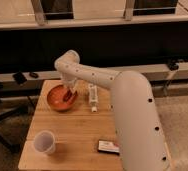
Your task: Place the pepper in the ceramic bowl
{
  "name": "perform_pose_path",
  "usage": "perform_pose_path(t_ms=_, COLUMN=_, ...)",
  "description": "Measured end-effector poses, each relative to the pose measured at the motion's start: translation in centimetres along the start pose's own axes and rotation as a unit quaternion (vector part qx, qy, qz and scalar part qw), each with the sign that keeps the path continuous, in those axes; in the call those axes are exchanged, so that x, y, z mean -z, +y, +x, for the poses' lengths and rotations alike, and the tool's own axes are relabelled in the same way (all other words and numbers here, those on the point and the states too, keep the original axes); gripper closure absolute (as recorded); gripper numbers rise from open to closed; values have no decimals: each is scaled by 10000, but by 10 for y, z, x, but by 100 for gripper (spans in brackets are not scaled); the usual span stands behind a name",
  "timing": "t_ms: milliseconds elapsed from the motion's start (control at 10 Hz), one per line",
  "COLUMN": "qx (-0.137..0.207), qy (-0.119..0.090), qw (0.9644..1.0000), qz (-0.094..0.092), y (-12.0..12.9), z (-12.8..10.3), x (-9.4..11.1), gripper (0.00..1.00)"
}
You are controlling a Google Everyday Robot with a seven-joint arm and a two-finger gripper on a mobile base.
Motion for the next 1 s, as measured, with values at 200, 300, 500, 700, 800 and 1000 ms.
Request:
perform_pose_path(t_ms=200, qx=4, qy=-10, qw=10000, qz=4, y=-1, z=-1, x=-2, gripper=20)
perform_pose_path(t_ms=300, qx=6, qy=-13, qw=10000, qz=6, y=-1, z=-1, x=-3, gripper=20)
perform_pose_path(t_ms=500, qx=9, qy=-24, qw=10000, qz=11, y=-2, z=-2, x=-6, gripper=20)
perform_pose_path(t_ms=700, qx=11, qy=-21, qw=10000, qz=15, y=-3, z=-1, x=-7, gripper=20)
perform_pose_path(t_ms=800, qx=11, qy=-26, qw=10000, qz=16, y=-3, z=-1, x=-8, gripper=20)
perform_pose_path(t_ms=1000, qx=12, qy=-30, qw=10000, qz=18, y=-3, z=-1, x=-10, gripper=20)
